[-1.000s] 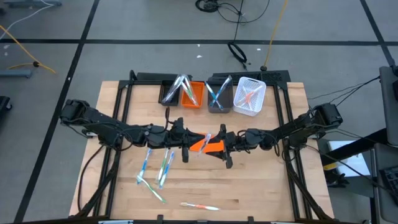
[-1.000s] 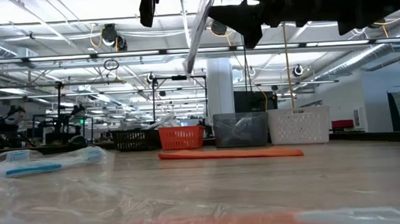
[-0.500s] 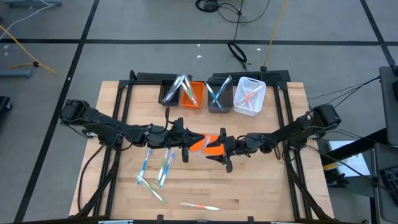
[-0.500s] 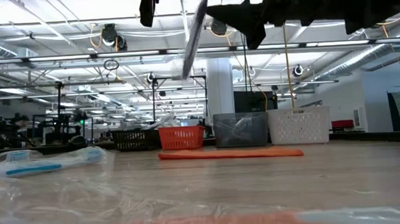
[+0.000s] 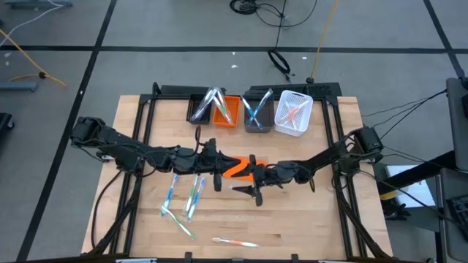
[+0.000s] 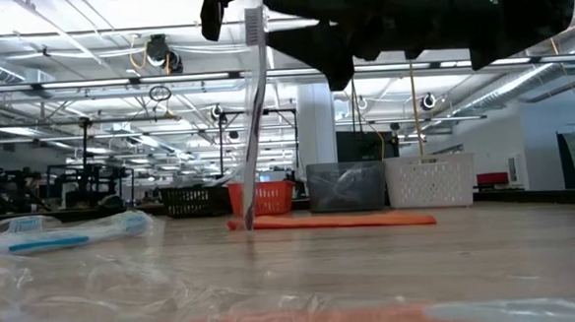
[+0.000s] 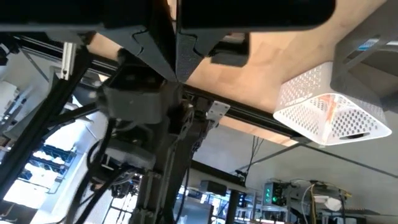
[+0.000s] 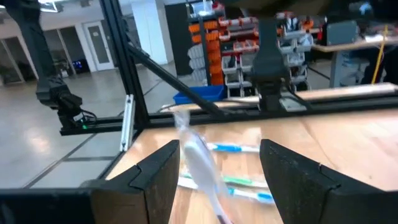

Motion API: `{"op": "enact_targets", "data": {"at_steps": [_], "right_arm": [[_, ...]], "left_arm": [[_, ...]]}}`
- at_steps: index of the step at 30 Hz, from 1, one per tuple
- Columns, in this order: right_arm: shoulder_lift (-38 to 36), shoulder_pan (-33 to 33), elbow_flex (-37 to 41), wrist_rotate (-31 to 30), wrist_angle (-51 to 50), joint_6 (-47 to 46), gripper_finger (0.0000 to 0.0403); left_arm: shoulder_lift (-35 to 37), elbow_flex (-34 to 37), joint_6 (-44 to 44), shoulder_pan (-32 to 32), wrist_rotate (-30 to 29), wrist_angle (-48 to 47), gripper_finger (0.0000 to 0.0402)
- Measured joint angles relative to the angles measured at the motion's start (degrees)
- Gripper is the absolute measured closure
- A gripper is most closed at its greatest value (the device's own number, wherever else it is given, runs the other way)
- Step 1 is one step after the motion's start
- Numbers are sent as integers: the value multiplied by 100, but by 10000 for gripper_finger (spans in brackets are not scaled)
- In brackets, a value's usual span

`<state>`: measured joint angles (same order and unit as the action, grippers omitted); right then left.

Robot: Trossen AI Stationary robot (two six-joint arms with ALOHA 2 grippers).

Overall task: Pick & Place Toothbrushes
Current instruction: Put the violet toothbrush into the black bin

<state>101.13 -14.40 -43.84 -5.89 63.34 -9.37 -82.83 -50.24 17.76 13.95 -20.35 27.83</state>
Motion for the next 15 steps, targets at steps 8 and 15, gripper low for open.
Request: {"op": "enact_targets", "data": {"at_steps": [8, 15], "right_arm": [[5, 9, 11, -2, -632, -152, 188], [5, -25, 11, -99, -710, -189, 189]], "left_arm": [[0, 0, 12, 5, 80, -94, 401], [0, 0, 7, 5, 80, -97, 402]]}}
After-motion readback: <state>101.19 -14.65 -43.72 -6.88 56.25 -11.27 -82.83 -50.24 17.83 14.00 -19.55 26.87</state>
